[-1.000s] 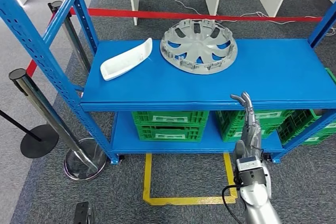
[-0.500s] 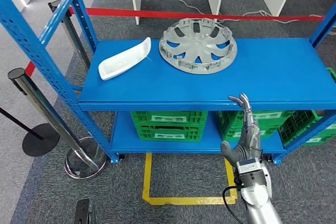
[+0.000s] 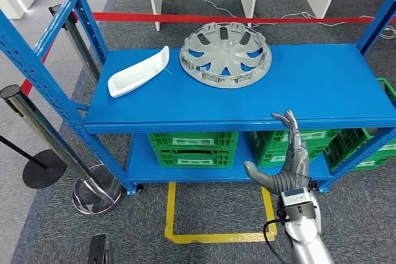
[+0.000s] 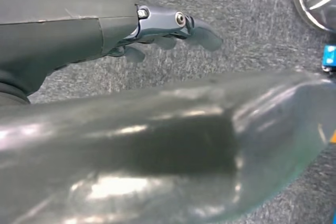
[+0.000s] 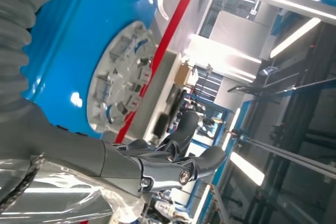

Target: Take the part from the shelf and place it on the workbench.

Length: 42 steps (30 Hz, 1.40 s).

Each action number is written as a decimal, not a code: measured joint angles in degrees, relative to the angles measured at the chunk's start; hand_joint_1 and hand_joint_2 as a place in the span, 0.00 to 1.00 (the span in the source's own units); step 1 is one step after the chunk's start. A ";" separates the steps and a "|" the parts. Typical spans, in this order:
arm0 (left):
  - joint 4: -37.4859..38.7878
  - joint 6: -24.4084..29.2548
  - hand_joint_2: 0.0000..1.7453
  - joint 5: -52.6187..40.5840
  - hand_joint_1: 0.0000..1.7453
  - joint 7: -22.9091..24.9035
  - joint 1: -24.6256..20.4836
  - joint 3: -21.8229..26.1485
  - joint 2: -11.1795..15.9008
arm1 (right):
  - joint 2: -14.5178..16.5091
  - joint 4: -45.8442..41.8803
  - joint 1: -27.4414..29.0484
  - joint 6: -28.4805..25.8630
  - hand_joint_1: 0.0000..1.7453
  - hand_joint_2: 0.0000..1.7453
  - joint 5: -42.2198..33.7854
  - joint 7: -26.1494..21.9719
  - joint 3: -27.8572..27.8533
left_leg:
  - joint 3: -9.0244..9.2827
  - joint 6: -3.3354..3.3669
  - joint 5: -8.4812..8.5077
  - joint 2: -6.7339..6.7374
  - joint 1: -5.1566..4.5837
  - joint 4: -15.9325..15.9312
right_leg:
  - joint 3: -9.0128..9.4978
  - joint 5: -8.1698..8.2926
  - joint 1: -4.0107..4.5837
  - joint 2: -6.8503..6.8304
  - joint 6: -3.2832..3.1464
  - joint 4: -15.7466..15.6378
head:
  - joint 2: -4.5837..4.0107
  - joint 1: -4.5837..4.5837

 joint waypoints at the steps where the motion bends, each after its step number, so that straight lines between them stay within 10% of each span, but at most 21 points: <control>1: 0.03 0.00 0.00 0.04 0.00 -0.04 -0.01 -0.05 0.01 | 0.00 -0.03 0.00 0.04 0.00 1.00 -0.04 0.01 0.00 | -0.01 0.09 0.04 -0.01 -0.09 -0.34 | -0.08 0.02 0.00 -0.02 0.27 -0.08 | 0.00 -0.05; 4: 0.07 0.02 0.00 0.12 0.00 -0.10 -0.07 -0.12 0.02 | -0.02 -0.27 -0.09 0.09 0.00 1.00 -0.09 -0.01 0.02 | 0.57 0.41 1.04 0.05 0.38 -1.62 | -0.93 -1.38 0.02 -0.06 1.14 1.38 | 0.00 0.05; 9: 0.17 0.00 0.00 0.05 0.00 -0.11 -0.17 -0.27 0.00 | -0.02 -0.33 0.14 0.08 0.00 1.00 -0.16 0.00 0.02 | 0.75 0.69 1.18 0.13 0.51 -2.00 | -8.08 -7.03 -0.18 -0.12 2.13 15.58 | 0.00 0.25; 13: 0.31 0.00 0.00 0.06 0.00 -0.11 -0.18 -0.47 -0.01 | -0.02 -0.35 0.08 0.08 0.00 1.00 -0.18 0.01 0.02 | 0.77 0.30 0.92 0.06 0.40 -1.59 | -2.42 -0.28 -0.24 -0.27 1.98 3.33 | 0.00 0.27; 15: 0.34 0.00 0.00 0.06 0.00 -0.11 -0.17 -0.50 0.00 | -0.02 -0.35 0.07 0.08 0.00 1.00 -0.18 0.01 0.02 | 0.51 -0.21 0.84 0.02 0.17 -1.18 | -0.51 0.57 -0.15 -0.25 1.47 -0.30 | 0.00 0.19; 19: 0.38 0.01 0.00 0.05 0.00 -0.11 -0.15 -0.51 0.02 | -0.02 -0.36 0.13 0.09 0.00 1.00 -0.20 -0.01 -0.07 | -0.08 -1.23 -0.33 0.02 0.28 0.31 | -0.33 0.94 -0.22 -0.19 0.16 -0.63 | 0.00 0.03; 24: 0.41 0.01 0.00 0.05 0.00 -0.11 -0.07 -0.53 0.03 | -0.02 -0.34 0.22 0.11 0.00 1.00 -0.17 -0.02 -0.07 | -6.18 -2.19 -7.68 0.01 0.67 15.66 | -0.49 1.12 -0.27 -0.36 -0.44 -0.66 | 0.00 -0.30; 28: 0.43 0.00 0.00 0.05 0.00 -0.11 -0.10 -0.53 0.07 | -0.02 -0.34 0.20 0.10 0.00 1.00 -0.18 -0.02 -0.07 | -0.31 -1.59 -1.42 0.00 0.63 4.39 | -0.29 1.10 -0.17 -0.22 -0.32 -0.60 | 0.00 -0.30; 32: 0.45 0.02 0.00 0.06 0.00 -0.11 -0.12 -0.54 0.12 | -0.02 -0.35 0.15 0.10 0.00 1.00 -0.17 -0.01 -0.08 | 1.72 -0.78 -0.49 -0.03 0.37 -1.16 | -0.90 1.44 0.03 -0.19 0.72 -0.65 | 0.00 -0.23; 36: 0.45 0.01 0.00 0.03 0.00 -0.13 -0.16 -0.55 0.05 | -0.02 -0.47 0.09 0.16 0.00 0.00 -0.19 0.06 -0.07 | 1.74 0.59 0.05 0.05 0.64 -1.87 | -4.02 -2.22 -0.16 -0.17 1.73 5.18 | 0.00 -0.05; 39: 0.48 0.01 0.00 0.31 0.00 -0.09 -0.14 -0.55 0.05 | -0.02 -0.34 0.21 0.76 0.00 0.00 -0.37 0.62 -0.07 | 1.67 0.97 -0.11 0.07 0.49 -1.85 | -9.10 -5.86 -0.17 -0.19 2.11 15.54 | 0.00 -0.01; 42: 0.60 -0.14 0.00 0.61 0.00 -0.07 -0.11 -0.56 0.05 | -0.05 -0.02 0.07 1.25 0.00 0.00 -0.58 0.74 -0.07 | 2.05 0.87 -0.42 0.01 0.40 -1.83 | -6.43 -1.30 -0.16 -0.23 1.88 9.73 | 0.00 0.02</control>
